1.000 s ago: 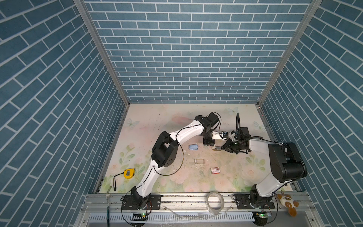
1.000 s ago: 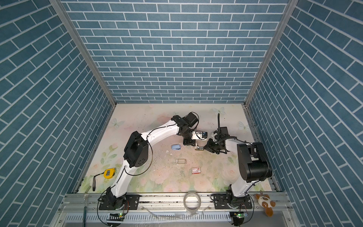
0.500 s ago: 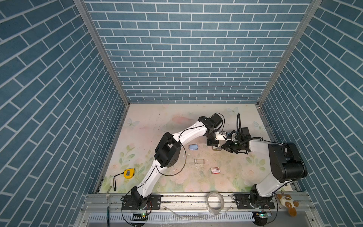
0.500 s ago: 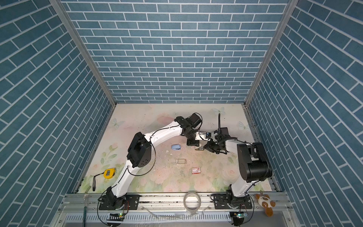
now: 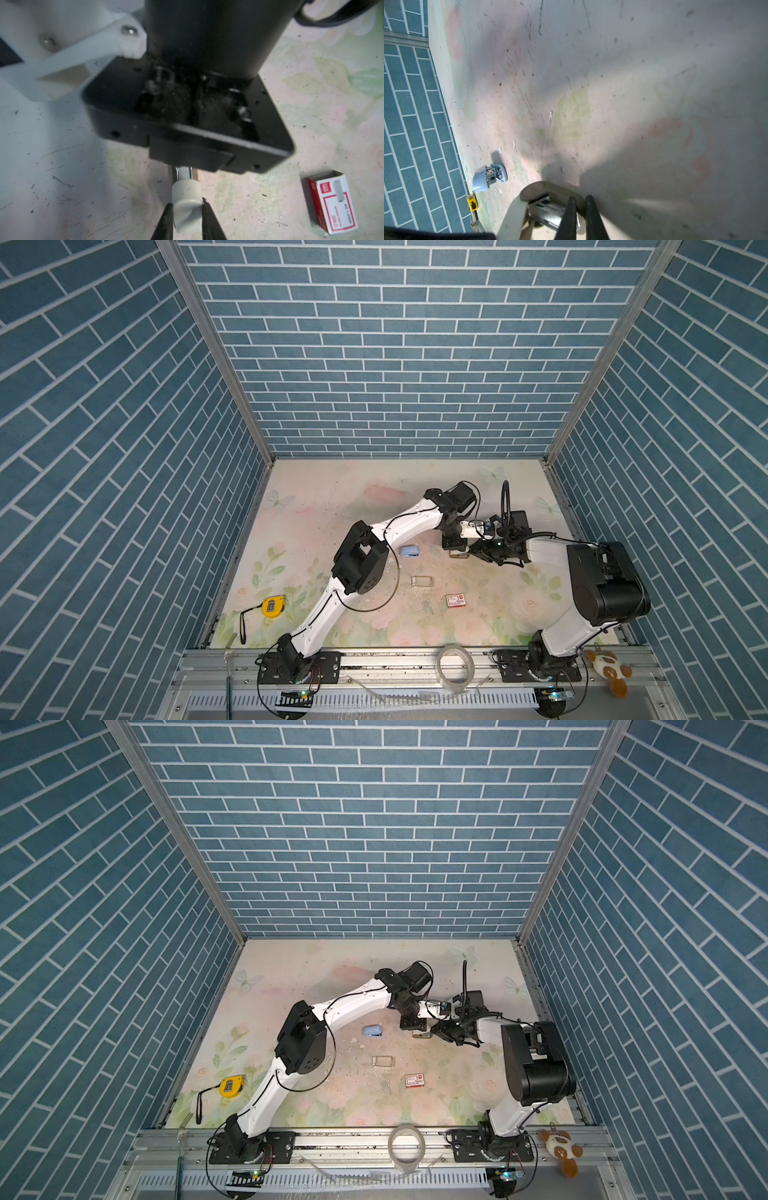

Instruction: Load the staples into the stapler

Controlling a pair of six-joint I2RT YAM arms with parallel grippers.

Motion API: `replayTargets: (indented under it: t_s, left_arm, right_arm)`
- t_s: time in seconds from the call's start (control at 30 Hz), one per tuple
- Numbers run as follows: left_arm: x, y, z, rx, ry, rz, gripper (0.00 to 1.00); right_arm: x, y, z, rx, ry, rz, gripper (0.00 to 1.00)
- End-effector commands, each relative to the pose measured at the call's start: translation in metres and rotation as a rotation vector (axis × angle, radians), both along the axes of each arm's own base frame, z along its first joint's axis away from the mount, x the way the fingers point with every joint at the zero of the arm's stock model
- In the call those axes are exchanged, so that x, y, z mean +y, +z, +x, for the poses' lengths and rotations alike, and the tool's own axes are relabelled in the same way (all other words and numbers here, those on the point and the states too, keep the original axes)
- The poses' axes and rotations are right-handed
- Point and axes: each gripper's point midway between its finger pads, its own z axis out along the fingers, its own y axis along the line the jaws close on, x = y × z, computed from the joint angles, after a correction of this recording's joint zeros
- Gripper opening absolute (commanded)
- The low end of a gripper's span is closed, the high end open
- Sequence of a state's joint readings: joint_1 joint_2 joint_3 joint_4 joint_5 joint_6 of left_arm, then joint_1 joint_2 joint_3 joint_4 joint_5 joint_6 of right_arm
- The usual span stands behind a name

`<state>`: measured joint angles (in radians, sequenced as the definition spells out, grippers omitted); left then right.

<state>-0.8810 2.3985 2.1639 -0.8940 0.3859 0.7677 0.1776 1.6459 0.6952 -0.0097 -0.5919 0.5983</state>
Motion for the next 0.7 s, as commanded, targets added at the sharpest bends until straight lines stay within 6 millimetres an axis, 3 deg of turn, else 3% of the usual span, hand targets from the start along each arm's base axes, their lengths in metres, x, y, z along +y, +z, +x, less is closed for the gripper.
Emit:
replayTargets:
  t_s: [0.0, 0.47, 0.67]
  left_arm:
    - [0.011, -0.025, -0.009, 0.047, 0.002, 0.089, 0.24]
    - [0.007, -0.024, -0.007, 0.035, 0.010, 0.092, 0.24]
    - [0.005, -0.011, -0.007, 0.035, 0.016, 0.066, 0.26]
  right_arm:
    - [-0.006, -0.015, -0.011, 0.057, -0.024, -0.030, 0.11]
    - [-0.012, -0.014, -0.006, 0.039, -0.046, -0.051, 0.12]
    - [-0.018, -0.003, 0.001, -0.001, -0.074, -0.056, 0.13]
